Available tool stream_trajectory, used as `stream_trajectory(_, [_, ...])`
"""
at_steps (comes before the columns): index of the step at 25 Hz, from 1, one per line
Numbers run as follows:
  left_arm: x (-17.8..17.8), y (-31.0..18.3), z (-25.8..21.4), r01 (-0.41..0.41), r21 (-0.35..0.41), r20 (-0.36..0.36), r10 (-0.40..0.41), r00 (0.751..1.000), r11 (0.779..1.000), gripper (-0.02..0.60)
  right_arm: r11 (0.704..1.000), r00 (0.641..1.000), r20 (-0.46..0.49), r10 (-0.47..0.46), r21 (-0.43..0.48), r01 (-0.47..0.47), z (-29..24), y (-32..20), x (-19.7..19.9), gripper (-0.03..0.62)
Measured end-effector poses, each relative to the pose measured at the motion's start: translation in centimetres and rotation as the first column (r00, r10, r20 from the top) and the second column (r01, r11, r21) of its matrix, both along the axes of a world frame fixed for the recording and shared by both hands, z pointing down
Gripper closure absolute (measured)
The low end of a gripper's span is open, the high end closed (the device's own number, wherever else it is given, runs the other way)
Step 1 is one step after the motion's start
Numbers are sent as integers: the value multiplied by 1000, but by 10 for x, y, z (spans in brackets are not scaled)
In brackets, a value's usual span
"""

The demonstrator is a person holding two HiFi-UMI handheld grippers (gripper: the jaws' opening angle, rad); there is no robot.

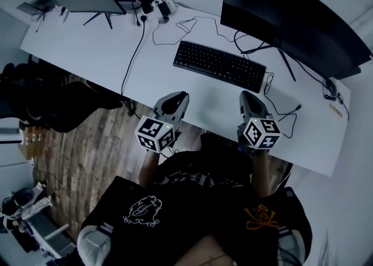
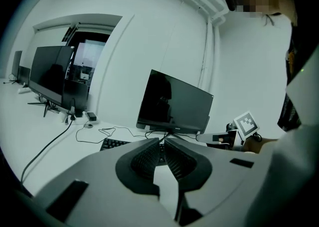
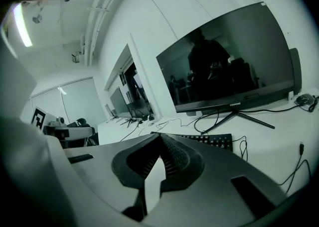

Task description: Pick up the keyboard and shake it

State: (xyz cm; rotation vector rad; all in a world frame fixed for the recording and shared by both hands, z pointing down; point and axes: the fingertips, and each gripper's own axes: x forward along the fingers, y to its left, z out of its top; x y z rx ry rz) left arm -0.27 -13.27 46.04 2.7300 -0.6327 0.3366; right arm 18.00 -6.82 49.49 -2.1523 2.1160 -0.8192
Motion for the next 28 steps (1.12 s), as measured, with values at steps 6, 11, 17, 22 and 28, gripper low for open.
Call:
stream_trajectory(6, [30, -22, 17, 22, -18, 46, -21, 999, 1000, 538, 998, 999, -27, 36, -45, -38, 27, -12, 63, 580])
stream_trajectory(11, [49, -47, 36, 3, -21, 100, -1, 995, 1000, 537, 993, 996, -52, 69, -91, -73, 54, -24, 110, 572])
stream_trajectory(17, [70, -82, 74, -11, -80, 143, 23, 990, 997, 527, 988, 997, -17, 71, -136, -72, 82, -47, 152, 495])
stream_trajectory(22, [74, -114, 120, 8, -153, 210, 24, 977, 988, 405, 977, 999, -8, 53, -205, -53, 114, -71, 177, 430])
stream_trajectory(28, [62, -153, 156, 48, -199, 289, 12, 957, 979, 355, 956, 1000, 0, 27, -293, -26, 148, -84, 198, 352])
